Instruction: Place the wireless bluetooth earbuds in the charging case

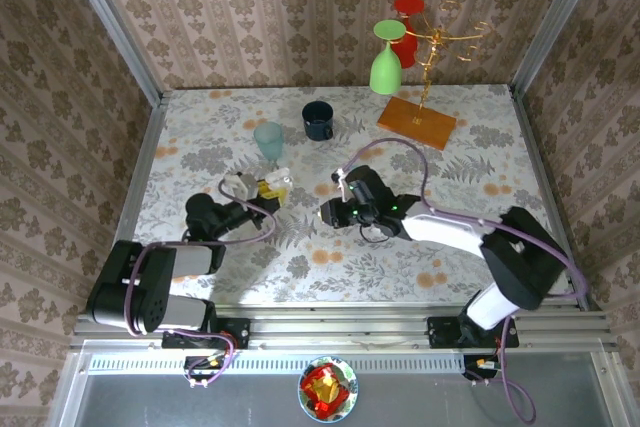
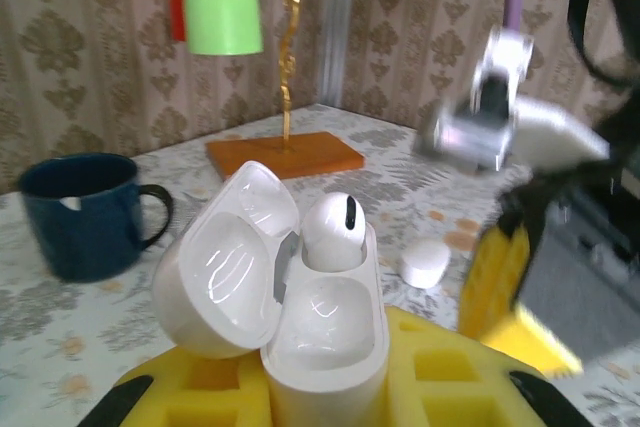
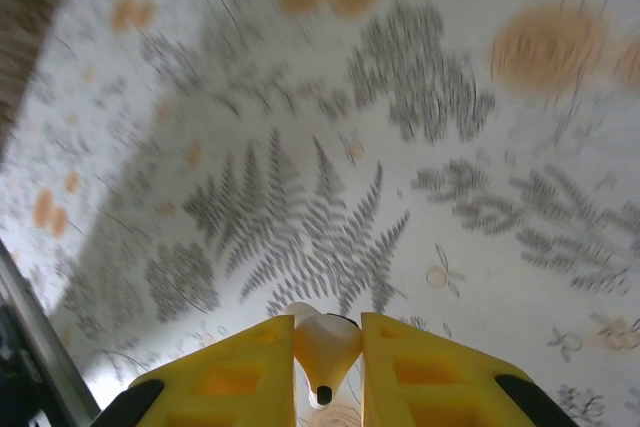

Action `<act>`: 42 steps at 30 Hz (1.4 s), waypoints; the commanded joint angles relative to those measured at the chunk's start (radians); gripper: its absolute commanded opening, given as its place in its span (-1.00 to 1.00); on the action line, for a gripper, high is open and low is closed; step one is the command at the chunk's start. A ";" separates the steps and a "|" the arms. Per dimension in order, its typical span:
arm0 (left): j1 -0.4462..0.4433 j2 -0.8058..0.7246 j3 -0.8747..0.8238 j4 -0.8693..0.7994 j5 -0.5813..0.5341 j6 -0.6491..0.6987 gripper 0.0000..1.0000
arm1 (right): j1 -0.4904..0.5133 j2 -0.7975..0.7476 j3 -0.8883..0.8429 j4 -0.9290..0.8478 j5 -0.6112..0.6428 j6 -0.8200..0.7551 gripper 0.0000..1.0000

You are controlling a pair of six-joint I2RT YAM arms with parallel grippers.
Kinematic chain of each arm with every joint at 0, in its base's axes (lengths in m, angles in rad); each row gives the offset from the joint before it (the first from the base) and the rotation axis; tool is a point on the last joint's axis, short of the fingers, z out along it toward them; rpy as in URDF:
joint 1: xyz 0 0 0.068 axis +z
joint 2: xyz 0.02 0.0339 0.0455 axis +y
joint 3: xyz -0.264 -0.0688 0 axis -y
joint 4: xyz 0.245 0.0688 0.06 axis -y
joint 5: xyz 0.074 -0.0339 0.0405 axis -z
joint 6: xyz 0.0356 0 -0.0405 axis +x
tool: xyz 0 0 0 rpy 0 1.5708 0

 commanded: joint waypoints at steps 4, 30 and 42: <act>-0.083 0.036 0.027 0.035 0.087 0.073 -1.00 | -0.016 -0.204 -0.050 0.167 0.058 -0.111 -0.64; -0.236 0.158 0.105 0.038 0.026 0.074 -1.00 | 0.031 -0.088 0.093 0.105 -0.026 -0.197 -0.64; -0.237 0.165 0.137 0.038 0.022 0.031 -1.00 | 0.033 -0.064 0.067 0.135 -0.060 -0.188 -0.64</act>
